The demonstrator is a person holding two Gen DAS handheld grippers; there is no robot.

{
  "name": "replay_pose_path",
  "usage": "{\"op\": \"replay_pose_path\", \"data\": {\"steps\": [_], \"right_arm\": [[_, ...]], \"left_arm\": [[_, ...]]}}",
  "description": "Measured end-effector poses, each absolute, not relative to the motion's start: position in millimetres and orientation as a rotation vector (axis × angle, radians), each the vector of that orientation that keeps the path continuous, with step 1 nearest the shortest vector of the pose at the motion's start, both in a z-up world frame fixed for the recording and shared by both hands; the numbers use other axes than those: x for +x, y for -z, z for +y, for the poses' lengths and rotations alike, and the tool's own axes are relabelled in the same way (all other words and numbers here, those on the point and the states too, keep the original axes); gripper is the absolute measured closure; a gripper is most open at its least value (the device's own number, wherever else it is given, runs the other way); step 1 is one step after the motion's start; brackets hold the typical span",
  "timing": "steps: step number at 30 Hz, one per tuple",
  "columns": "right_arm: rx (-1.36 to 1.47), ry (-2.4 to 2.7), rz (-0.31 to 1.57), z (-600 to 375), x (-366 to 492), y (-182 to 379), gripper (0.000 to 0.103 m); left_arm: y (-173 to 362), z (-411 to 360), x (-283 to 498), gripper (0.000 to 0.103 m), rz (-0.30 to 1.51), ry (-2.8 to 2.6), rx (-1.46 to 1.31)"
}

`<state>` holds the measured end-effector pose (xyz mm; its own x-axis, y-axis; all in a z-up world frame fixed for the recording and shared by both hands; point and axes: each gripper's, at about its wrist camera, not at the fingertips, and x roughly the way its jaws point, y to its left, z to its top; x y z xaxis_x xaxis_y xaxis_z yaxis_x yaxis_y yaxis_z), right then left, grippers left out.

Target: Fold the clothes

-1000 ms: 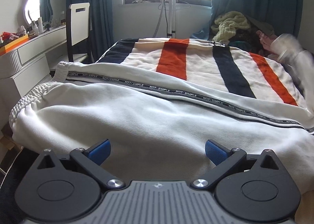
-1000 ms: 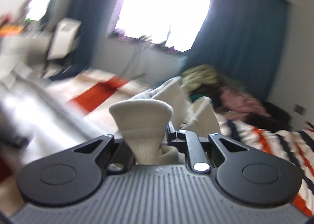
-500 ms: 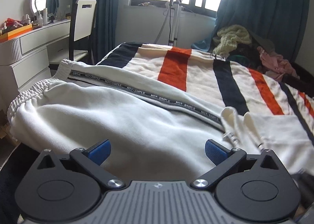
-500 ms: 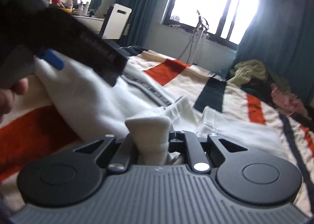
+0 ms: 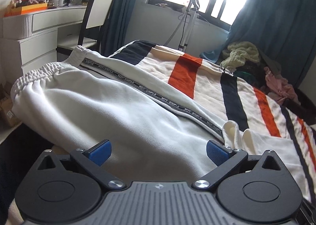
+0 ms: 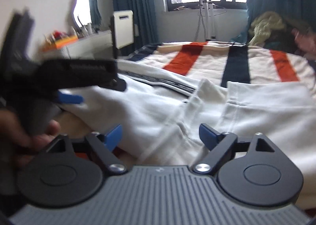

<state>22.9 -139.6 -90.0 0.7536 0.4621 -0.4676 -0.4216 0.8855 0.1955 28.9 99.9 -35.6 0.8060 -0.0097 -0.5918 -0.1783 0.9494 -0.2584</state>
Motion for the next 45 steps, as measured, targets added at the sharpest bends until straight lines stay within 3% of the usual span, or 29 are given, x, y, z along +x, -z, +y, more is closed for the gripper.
{"op": "replay_pose_path", "data": {"steps": [7,14,19,26,31,35,36,38,40,43,45], "right_arm": [[0.322,-0.348,0.565,-200,13,64,0.018],[0.615,0.032,0.607,-299,33,77,0.017],[0.687,0.060,0.611,-310,42,90,0.017],[0.662,0.077,0.598,-309,41,89,0.017],[0.670,0.096,0.600,-311,41,93,0.018],[0.654,0.090,0.605,-306,41,95,0.018],[0.649,0.088,0.606,-304,42,95,0.018],[0.641,0.091,0.606,-303,42,95,0.018],[0.636,0.089,0.602,-304,42,95,0.018],[0.614,0.087,0.593,-302,42,95,0.018],[0.590,0.086,0.595,-299,43,96,0.018]], "left_arm": [[25,98,17,0.001,0.560,-0.037,-0.333],[13,41,1,0.007,0.455,0.333,-0.231],[29,-4,3,0.017,0.530,0.570,-0.218],[78,-35,28,0.016,0.716,0.561,-0.129],[84,-44,29,0.006,0.719,0.563,-0.083],[85,-53,26,0.005,0.705,0.558,-0.037],[86,-55,27,0.007,0.702,0.555,-0.037],[86,-60,26,0.022,0.687,0.525,-0.007],[86,-62,26,0.050,0.675,0.499,0.016],[85,-59,26,0.082,0.662,0.473,0.027],[83,-58,24,0.085,0.651,0.462,0.039]]}}
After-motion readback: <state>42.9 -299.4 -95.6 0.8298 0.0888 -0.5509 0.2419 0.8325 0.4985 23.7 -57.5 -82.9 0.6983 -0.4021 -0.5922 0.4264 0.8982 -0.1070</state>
